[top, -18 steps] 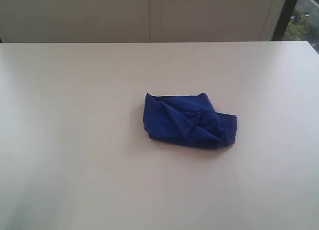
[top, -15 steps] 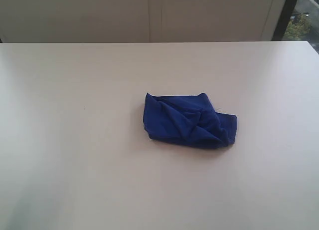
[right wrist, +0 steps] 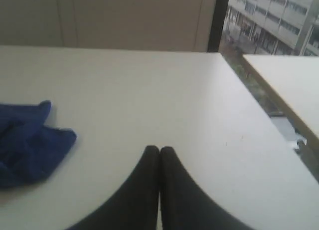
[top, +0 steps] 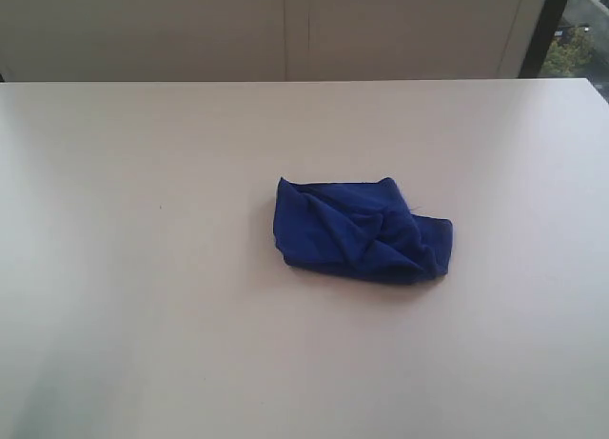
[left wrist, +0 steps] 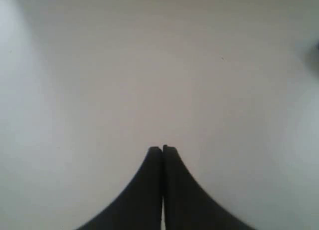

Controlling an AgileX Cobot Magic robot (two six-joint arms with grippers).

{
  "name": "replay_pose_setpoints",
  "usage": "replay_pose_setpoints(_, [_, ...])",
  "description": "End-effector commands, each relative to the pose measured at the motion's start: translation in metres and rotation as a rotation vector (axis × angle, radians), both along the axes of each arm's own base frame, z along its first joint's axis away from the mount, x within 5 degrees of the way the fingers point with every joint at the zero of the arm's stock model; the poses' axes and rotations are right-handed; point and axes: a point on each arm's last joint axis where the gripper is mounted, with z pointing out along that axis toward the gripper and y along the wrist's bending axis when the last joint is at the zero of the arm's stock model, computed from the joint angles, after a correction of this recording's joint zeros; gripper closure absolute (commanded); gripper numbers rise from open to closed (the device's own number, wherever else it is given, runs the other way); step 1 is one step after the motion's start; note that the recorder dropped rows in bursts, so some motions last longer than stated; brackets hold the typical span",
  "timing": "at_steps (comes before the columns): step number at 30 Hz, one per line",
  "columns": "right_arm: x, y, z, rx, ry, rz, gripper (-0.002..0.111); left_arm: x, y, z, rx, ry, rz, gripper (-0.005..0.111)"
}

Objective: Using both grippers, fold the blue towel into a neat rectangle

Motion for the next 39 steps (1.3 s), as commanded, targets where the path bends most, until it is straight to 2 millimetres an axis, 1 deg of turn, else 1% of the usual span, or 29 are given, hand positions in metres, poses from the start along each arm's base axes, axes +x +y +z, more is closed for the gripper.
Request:
replay_pose_setpoints(1, [0.001,0.001,0.02,-0.014,-0.233,0.007,0.108,0.0,0.0,-0.002,-0.005,0.003,0.006,0.107])
replay_pose_setpoints(2, [0.0,0.001,0.026,-0.019,-0.3,0.011,0.108,0.0,0.0,-0.002,-0.005,0.003,0.006,0.107])
replay_pose_setpoints(4, [-0.001,0.002,0.033,-0.024,-0.378,0.016,0.108,0.0,0.0,-0.002,-0.005,0.003,0.006,0.107])
replay_pose_setpoints(8, [-0.003,0.002,0.039,-0.028,-0.448,0.021,0.108,0.0,0.0,-0.002,-0.005,0.003,0.006,0.107])
replay_pose_setpoints(16, [-0.003,0.002,0.04,-0.028,-0.453,0.021,0.108,0.0,0.0,-0.002,-0.005,0.003,0.006,0.107])
replay_pose_setpoints(22, [0.0,0.002,0.029,-0.017,-0.335,0.014,0.108,0.0,0.0,-0.002,-0.005,0.003,0.006,0.107])
replay_pose_setpoints(24, [0.0,0.001,0.027,-0.012,-0.316,0.012,0.108,0.0,0.0,-0.002,-0.005,0.003,0.006,0.107])
replay_pose_setpoints(25, [-0.001,0.001,0.03,-0.003,-0.321,0.011,0.108,0.0,0.0,-0.002,-0.005,0.003,0.006,0.107])
replay_pose_setpoints(28, [-0.005,0.001,0.053,-0.003,-0.342,0.008,0.108,0.0,0.0,-0.002,-0.005,0.003,0.006,0.107])
replay_pose_setpoints(32, [-0.002,0.0,0.099,0.004,-0.24,-0.002,0.108,0.0,0.0,-0.002,-0.005,0.003,0.006,0.107])
replay_pose_setpoints(36, [0.018,-0.001,0.141,0.011,-0.129,-0.009,0.108,0.0,0.0,-0.002,-0.005,0.003,0.004,0.107])
replay_pose_setpoints(38, [0.035,-0.003,0.159,0.016,-0.064,-0.01,0.108,0.0,0.0,-0.002,-0.005,0.003,0.004,0.107])
replay_pose_setpoints(39, [0.045,-0.003,0.164,0.025,-0.017,-0.011,0.108,0.0,0.0,-0.002,-0.005,0.003,0.004,0.107])
